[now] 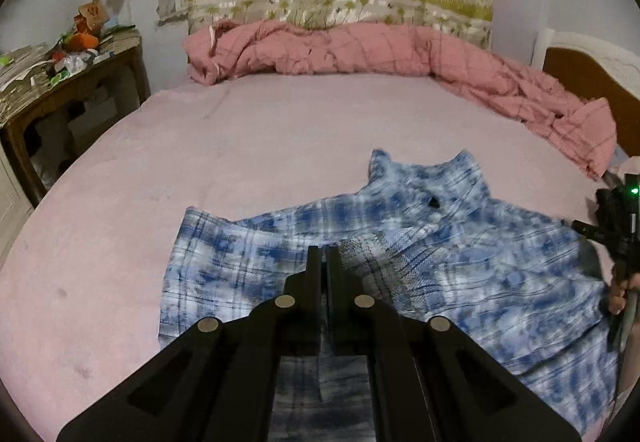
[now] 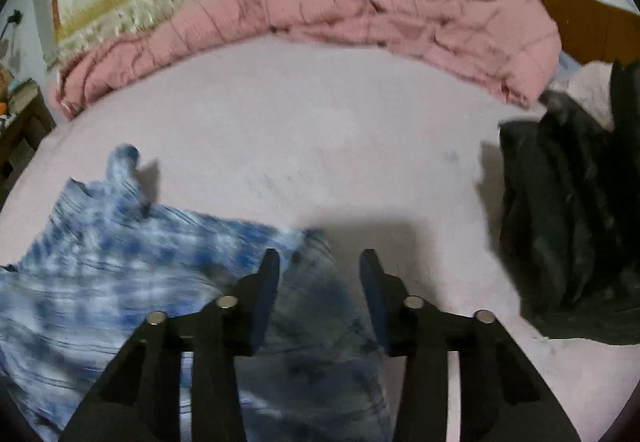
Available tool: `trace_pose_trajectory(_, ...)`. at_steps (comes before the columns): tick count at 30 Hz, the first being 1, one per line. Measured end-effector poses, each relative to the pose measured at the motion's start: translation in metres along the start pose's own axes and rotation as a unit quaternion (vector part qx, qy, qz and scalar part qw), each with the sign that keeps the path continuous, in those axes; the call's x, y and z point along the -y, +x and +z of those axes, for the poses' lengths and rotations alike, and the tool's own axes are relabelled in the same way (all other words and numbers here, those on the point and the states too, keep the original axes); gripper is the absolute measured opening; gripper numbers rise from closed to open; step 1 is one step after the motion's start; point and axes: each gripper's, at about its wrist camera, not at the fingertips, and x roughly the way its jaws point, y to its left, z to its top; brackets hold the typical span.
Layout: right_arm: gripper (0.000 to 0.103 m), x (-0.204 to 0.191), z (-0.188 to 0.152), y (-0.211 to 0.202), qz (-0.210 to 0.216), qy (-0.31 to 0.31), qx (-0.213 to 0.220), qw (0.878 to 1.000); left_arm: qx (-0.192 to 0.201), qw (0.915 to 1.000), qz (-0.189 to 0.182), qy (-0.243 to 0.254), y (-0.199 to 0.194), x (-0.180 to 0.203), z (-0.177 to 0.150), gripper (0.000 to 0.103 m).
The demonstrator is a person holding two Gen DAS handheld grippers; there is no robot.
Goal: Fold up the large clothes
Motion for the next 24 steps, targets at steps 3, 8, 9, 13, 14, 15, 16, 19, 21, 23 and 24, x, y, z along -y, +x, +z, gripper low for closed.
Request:
trace_pose_trajectory(3, 0.036, 0.014, 0.0, 0.001, 0.031, 0.028, 0.02, 0.999, -0.03, 0.9994, 0.006, -0.012, 0.035, -0.004, 0.0, 0.002)
trace_pose_trajectory(8, 0.03, 0.008, 0.003, 0.009, 0.076, -0.012, 0.006, 0.997, -0.047, 0.9988, 0.013, -0.002, 0.088, 0.001, -0.018, 0.002)
trace_pose_trajectory(9, 0.024, 0.003, 0.002, 0.014, 0.077, -0.024, -0.008, 0.997, -0.055, 0.9983, 0.014, 0.009, 0.096, 0.004, -0.024, 0.002)
trace_pose_trajectory(13, 0.002, -0.004, -0.002, 0.02, 0.033, -0.038, -0.006, 0.999, -0.065, 0.9975, 0.018, 0.018, 0.105, 0.007, -0.03, 0.002)
trace_pose_trajectory(14, 0.002, 0.001, -0.001, 0.01, 0.024, -0.024, 0.025, 0.999, -0.065, 0.9974, 0.022, 0.021, 0.105, 0.008, -0.031, 0.002)
trace_pose_trajectory(15, 0.002, 0.007, 0.001, -0.002, 0.003, -0.008, 0.062, 0.998, -0.065, 0.9973, 0.026, 0.024, 0.106, 0.01, -0.032, 0.002)
trace_pose_trajectory(16, 0.002, 0.015, 0.004, -0.014, -0.024, 0.008, 0.096, 0.995, -0.065, 0.9972, 0.029, 0.026, 0.107, 0.011, -0.033, 0.002)
trace_pose_trajectory(19, 0.002, 0.044, 0.01, -0.015, 0.014, 0.054, 0.092, 0.994, -0.061, 0.9972, 0.03, 0.029, 0.106, 0.011, -0.033, 0.002)
trace_pose_trajectory(21, 0.001, 0.053, 0.007, -0.005, 0.023, 0.072, 0.07, 0.995, -0.061, 0.9974, 0.028, 0.025, 0.106, 0.01, -0.033, 0.002)
trace_pose_trajectory(23, 0.001, 0.057, 0.009, 0.0, 0.013, 0.083, 0.059, 0.995, -0.063, 0.9974, 0.026, 0.024, 0.105, 0.01, -0.033, 0.002)
trace_pose_trajectory(24, 0.002, 0.06, 0.01, 0.003, 0.018, 0.09, 0.053, 0.994, -0.063, 0.9974, 0.026, 0.024, 0.106, 0.01, -0.033, 0.002)
